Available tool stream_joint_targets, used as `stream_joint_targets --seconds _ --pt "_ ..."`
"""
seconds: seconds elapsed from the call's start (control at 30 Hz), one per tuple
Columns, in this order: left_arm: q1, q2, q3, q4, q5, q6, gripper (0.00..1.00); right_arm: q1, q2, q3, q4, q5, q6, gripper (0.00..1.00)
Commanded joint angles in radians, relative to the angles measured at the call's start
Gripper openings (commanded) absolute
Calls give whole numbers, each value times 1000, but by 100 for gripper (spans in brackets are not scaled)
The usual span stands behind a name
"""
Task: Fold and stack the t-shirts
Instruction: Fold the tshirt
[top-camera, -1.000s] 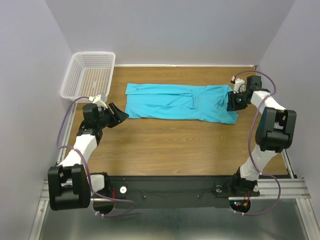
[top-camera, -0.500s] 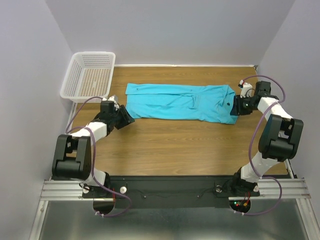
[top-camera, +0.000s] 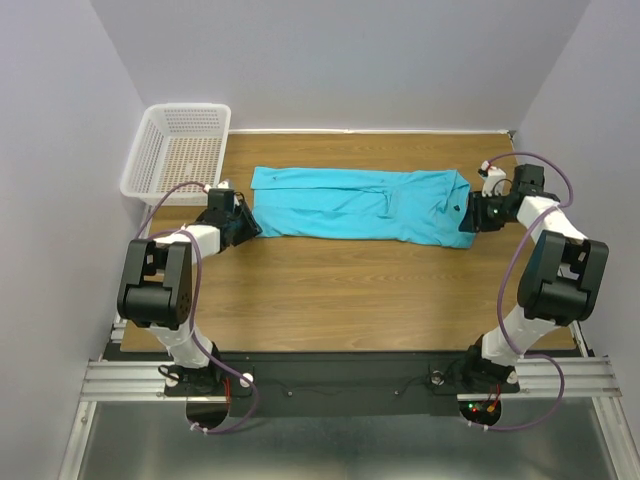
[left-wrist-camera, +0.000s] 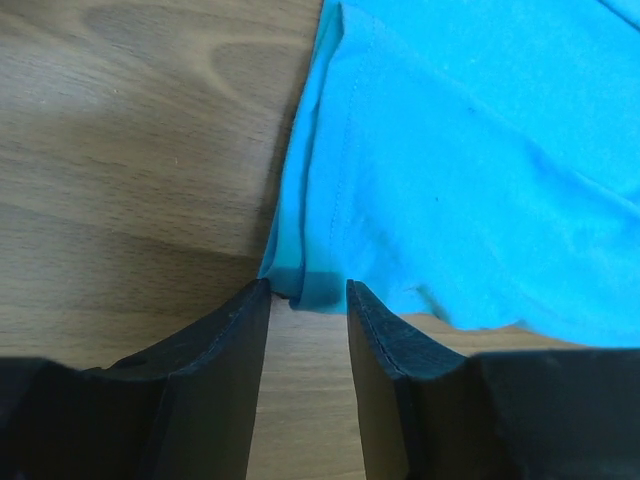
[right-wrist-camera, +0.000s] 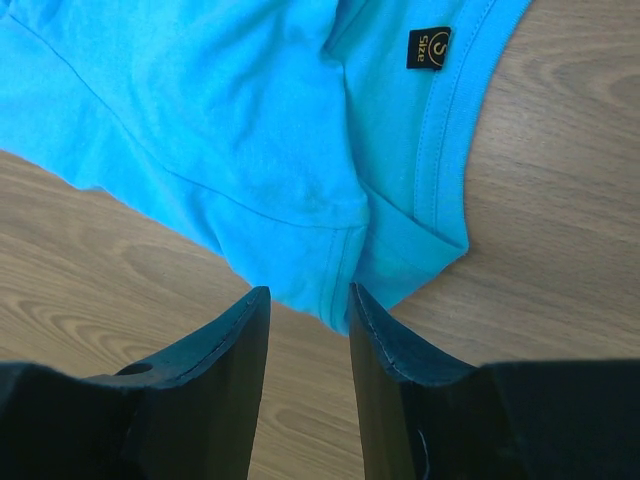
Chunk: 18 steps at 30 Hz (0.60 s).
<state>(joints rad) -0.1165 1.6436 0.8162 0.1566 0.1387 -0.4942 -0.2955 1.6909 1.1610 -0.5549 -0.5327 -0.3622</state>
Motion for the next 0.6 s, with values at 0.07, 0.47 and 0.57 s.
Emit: stream_joint_targets --seconds 0.07,0.47,0.57 --pt "-3 30 41 -2 2 19 41 -13 -57 -17 10 -23 14 43" --pt "-3 16 37 6 35 28 0 -19 -34 -61 4 -13 32 43" --pt "-3 12 37 4 42 31 0 -19 -14 -63 6 -13 23 43"
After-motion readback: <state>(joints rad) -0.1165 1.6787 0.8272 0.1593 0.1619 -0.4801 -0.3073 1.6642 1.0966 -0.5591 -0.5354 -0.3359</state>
